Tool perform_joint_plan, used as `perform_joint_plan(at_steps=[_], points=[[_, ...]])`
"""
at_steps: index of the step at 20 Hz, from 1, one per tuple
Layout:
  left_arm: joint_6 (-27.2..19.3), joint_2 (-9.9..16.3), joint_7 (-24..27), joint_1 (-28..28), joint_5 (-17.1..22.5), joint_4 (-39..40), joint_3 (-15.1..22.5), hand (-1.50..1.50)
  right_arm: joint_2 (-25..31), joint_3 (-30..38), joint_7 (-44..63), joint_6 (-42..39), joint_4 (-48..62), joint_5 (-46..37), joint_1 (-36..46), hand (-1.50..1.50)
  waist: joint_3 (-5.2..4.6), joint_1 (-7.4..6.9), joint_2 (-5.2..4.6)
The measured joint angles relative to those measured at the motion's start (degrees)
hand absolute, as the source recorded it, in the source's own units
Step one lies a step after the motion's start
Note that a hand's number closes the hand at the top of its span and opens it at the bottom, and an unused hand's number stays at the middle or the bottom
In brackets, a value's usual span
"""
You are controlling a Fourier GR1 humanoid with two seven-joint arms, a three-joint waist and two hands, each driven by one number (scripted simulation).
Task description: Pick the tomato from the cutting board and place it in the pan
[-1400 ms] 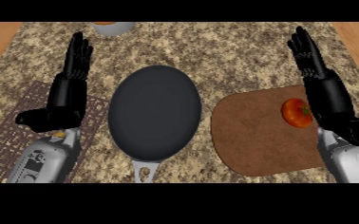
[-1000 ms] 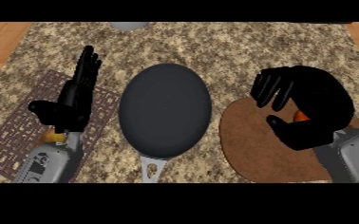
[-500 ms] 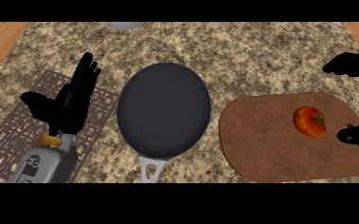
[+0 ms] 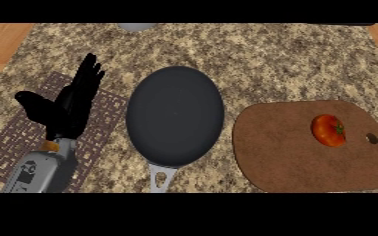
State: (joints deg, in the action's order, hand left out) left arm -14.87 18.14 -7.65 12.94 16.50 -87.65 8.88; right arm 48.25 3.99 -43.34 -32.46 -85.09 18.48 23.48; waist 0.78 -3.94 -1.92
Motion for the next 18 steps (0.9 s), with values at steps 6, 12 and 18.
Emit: perform_joint_plan(at_steps=[6,12,18], points=[[0.8,0.7,-0.4,-0.1,0.7,0.2,-0.9,0.0,5.3,-2.5,-7.0,5.7,-2.4,-10.9,-0.9,-1.5,-0.14,0.26,0.29],[1.6,1.0,-1.2,0.2,1.2,0.1,-1.1,0.0,11.2,-9.8,-12.8,12.3,-4.5,-25.7,-2.9,-1.5,-0.27,-0.02,0.38],[1.3,1.0,-1.5,0.3,1.0,0.1,-1.3,0.0,14.5,-16.3,-19.0,19.9,-1.8,-37.8,-5.5,-1.5,-0.32,0.49,0.58]])
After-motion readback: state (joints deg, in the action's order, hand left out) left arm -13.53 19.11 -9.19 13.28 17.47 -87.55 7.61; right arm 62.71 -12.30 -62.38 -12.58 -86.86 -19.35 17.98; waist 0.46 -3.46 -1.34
